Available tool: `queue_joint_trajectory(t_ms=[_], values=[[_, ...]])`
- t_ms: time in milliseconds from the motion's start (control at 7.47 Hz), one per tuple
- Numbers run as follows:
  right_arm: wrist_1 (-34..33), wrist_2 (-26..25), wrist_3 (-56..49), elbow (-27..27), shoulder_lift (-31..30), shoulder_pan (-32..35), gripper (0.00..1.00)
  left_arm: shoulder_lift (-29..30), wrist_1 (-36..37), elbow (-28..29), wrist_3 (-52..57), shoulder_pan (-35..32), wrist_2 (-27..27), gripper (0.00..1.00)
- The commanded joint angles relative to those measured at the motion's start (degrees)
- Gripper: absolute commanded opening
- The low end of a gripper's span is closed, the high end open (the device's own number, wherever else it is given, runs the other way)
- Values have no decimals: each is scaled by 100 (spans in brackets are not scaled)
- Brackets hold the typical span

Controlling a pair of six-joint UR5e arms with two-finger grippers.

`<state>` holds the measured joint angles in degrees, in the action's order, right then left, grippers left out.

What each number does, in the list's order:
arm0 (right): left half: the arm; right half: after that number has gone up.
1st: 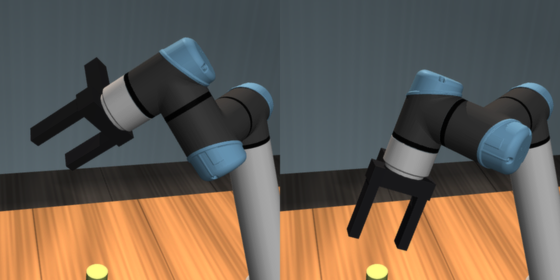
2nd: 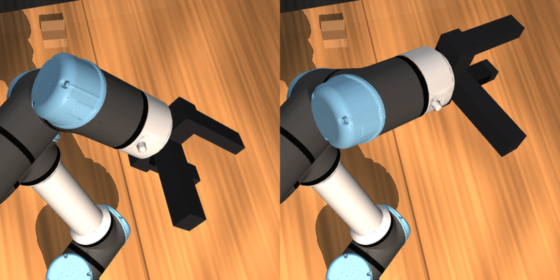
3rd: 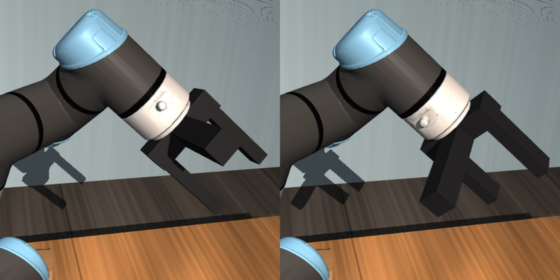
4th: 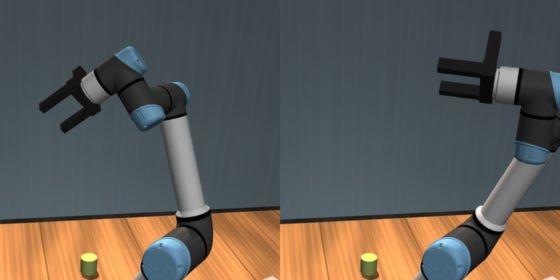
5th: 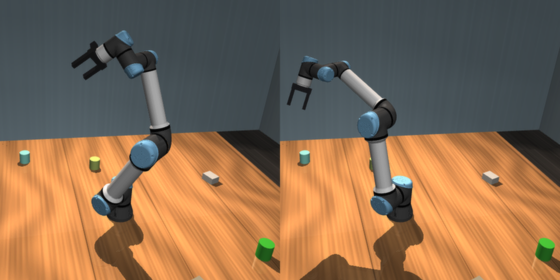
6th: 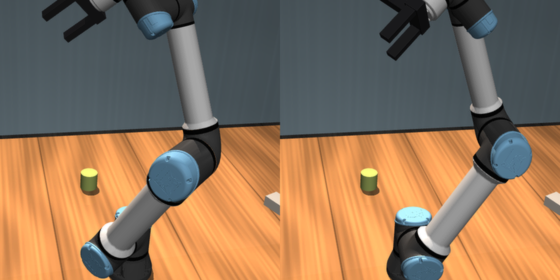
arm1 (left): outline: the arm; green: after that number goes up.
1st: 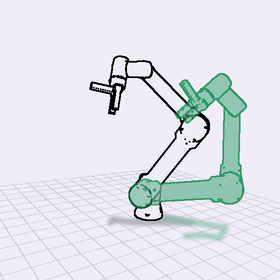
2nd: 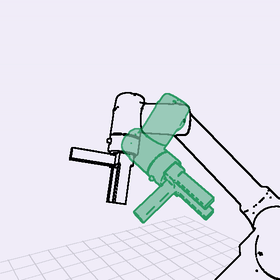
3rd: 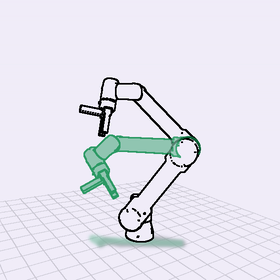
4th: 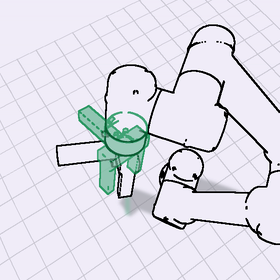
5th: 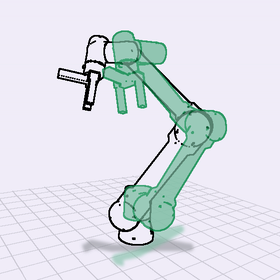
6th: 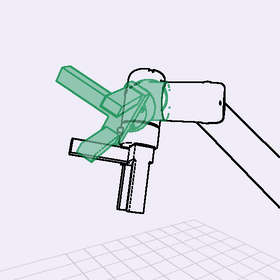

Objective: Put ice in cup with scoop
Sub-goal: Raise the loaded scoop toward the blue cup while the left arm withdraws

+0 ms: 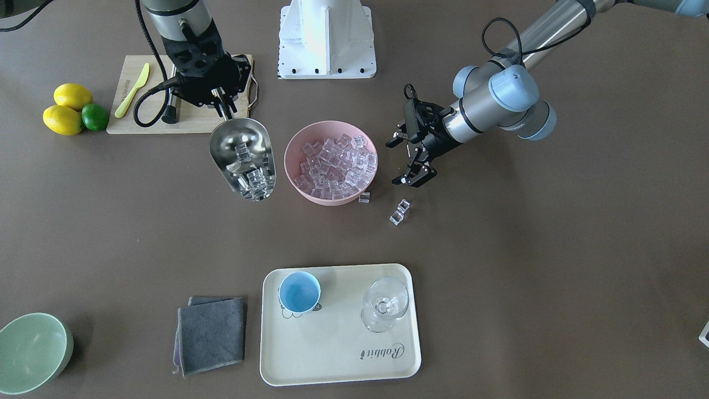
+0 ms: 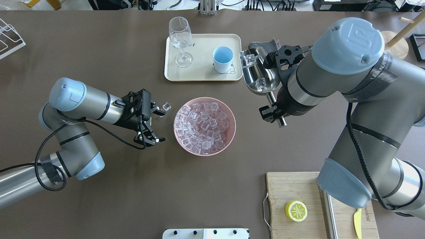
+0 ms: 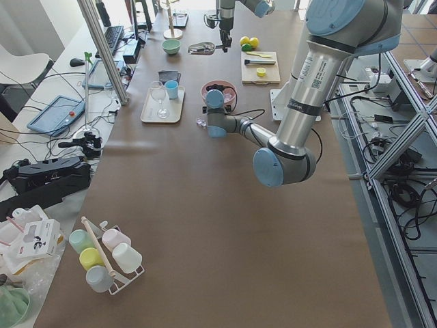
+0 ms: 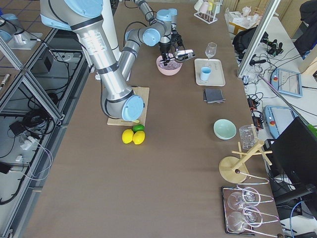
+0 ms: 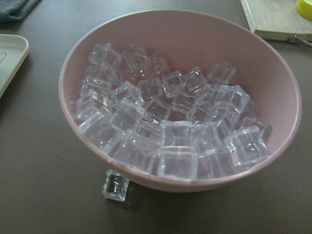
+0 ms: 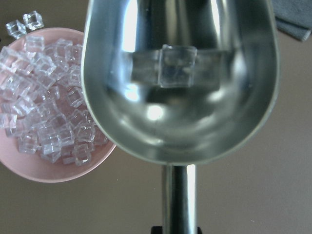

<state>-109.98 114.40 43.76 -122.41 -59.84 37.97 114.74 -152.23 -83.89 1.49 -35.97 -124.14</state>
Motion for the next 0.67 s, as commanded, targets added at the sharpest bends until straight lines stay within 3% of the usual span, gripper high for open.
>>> queue_joint_trajectory(t_ms=[0,268,535], values=[[247,-496,791,225,60,35,0,-135,27,-5,0,-156,-5,99],[407,-508,740,603,77,52,0,-259,253,-31,0,-602,-502,99],[346,454,354,823,78,236,0,-669,317,-84,61,-1138,-1040,99]])
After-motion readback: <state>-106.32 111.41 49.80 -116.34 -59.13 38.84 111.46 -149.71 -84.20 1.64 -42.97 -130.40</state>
